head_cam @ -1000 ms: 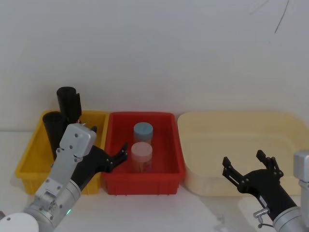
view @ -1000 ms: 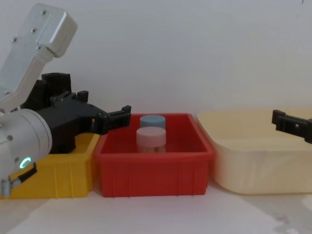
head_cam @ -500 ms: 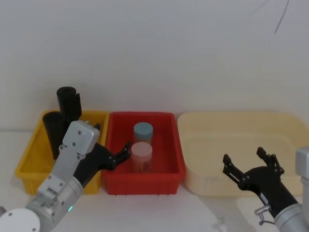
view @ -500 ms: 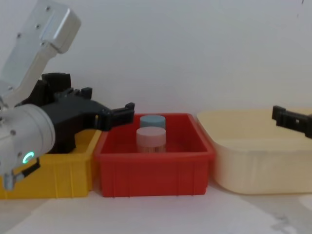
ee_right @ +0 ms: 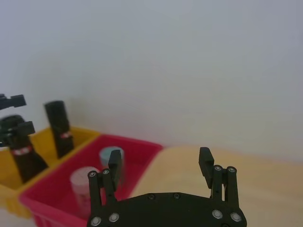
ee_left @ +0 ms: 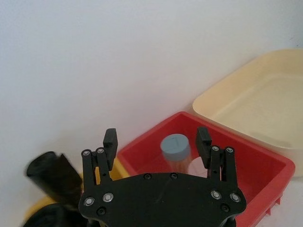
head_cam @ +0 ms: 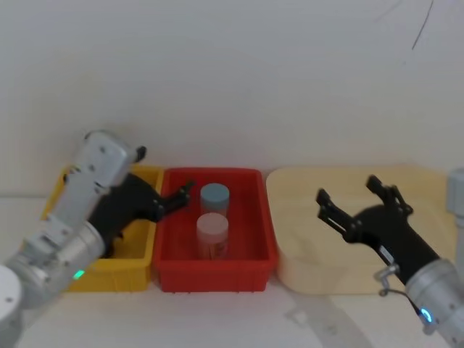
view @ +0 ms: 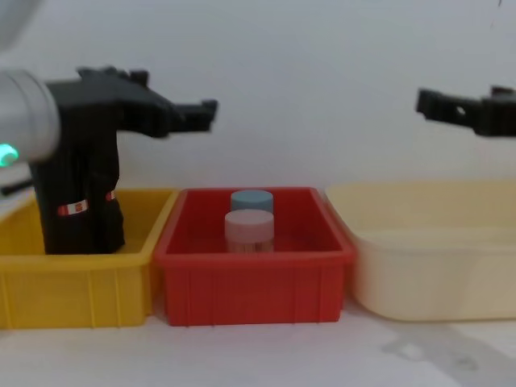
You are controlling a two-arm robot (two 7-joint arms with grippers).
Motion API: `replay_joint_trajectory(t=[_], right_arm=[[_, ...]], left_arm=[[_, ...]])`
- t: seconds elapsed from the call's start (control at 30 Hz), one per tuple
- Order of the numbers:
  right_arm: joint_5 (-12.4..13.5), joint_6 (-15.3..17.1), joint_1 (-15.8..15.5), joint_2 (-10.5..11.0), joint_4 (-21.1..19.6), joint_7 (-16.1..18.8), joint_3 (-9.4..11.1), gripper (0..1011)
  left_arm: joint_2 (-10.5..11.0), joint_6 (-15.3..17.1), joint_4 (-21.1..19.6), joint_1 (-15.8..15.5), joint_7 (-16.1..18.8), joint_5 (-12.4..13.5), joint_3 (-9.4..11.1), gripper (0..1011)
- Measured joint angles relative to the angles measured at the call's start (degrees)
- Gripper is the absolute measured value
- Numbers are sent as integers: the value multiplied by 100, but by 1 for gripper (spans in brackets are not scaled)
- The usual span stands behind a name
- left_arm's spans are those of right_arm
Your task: Pick up the garbage bag with the one hand and transfer it to the other hand.
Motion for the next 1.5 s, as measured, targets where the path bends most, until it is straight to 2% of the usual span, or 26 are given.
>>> replay_joint_trajectory(t=[0.1, 0.2, 0.23, 0.27, 0.33, 0.4, 0.47, 0.57, 0.63, 0.73, 0.83, 1.0, 1.5], right_arm=[[53, 141, 186, -27, -38, 103, -91, 1004], [93, 300, 392, -71, -44, 205, -233, 1004], [99, 342, 444, -87, -43, 228, -272, 1004], [110, 444, 566, -124, -25, 272, -364, 1004], [116, 589, 731, -191, 21, 317, -508, 1004], [119, 701, 841, -239, 63, 344, -595, 1004], [121, 855, 1019, -331, 150, 373, -752, 1004], [126, 1023, 1181, -424, 242, 391, -894, 1004], [133, 1168, 1310, -499, 325, 408, -999, 1004], [145, 1321, 1465, -592, 449, 424, -1138, 1004], [166, 1481, 1610, -672, 580, 451, -1255, 1004], [203, 1615, 1736, -723, 699, 469, -1343, 1004], [349, 1796, 1956, -726, 984, 557, -1409, 1004]], left_arm=[[192, 166, -248, 87, -111, -130, -235, 1002], [432, 379, -500, 270, -239, -338, -559, 1002], [432, 379, -500, 270, -239, -338, -559, 1002], [536, 455, -603, 379, -274, -416, -732, 1002], [615, 534, -682, 476, -311, -509, -876, 1002], [729, 633, -794, 650, -342, -627, -1130, 1002], [800, 721, -871, 803, -364, -758, -1345, 1002], [843, 777, -926, 951, -376, -871, -1557, 1002], [858, 833, -956, 1096, -392, -1025, -1771, 1002], [837, 857, -949, 1194, -413, -1171, -1940, 1002], [778, 861, -862, 1221, -441, -1295, -2028, 1002], [663, 860, -656, 1141, -495, -1462, -2043, 1002], [269, 884, -20, 687, -521, -1765, -1804, 1002]])
